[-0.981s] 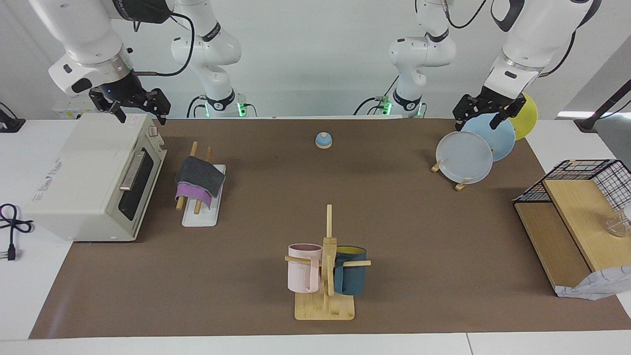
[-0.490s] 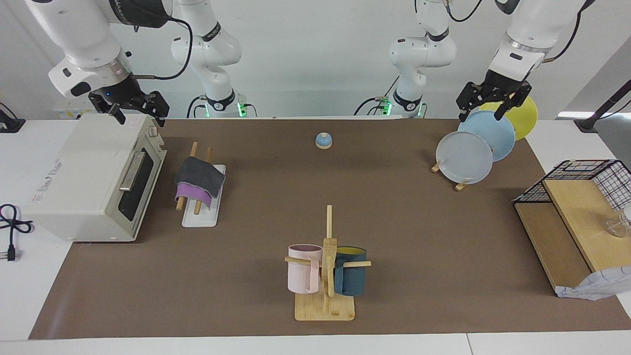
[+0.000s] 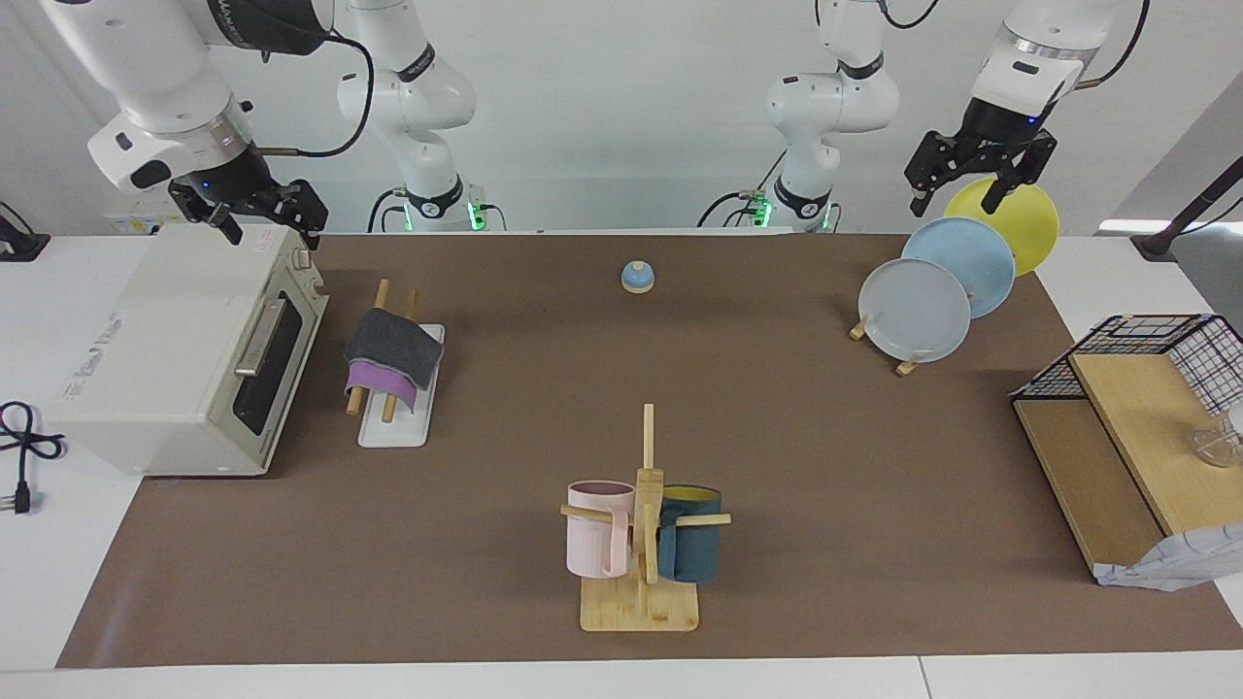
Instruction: Fold towel and hang on rack
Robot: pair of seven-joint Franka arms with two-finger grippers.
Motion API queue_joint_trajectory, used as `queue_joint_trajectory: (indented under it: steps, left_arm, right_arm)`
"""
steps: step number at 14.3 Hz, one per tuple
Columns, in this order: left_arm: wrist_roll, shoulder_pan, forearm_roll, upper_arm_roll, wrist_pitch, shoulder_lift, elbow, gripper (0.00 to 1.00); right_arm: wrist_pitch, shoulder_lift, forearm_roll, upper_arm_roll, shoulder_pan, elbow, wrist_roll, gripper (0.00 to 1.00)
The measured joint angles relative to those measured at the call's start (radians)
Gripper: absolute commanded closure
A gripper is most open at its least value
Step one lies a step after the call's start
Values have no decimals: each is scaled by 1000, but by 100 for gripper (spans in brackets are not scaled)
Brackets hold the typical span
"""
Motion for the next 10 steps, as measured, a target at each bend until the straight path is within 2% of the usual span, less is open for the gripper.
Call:
queue_joint_trajectory:
  steps: [10]
  left_arm:
    - [0, 0, 0, 0, 0, 0, 0, 0]
  right_arm:
    - [2, 0, 23, 1, 1, 0, 0, 0]
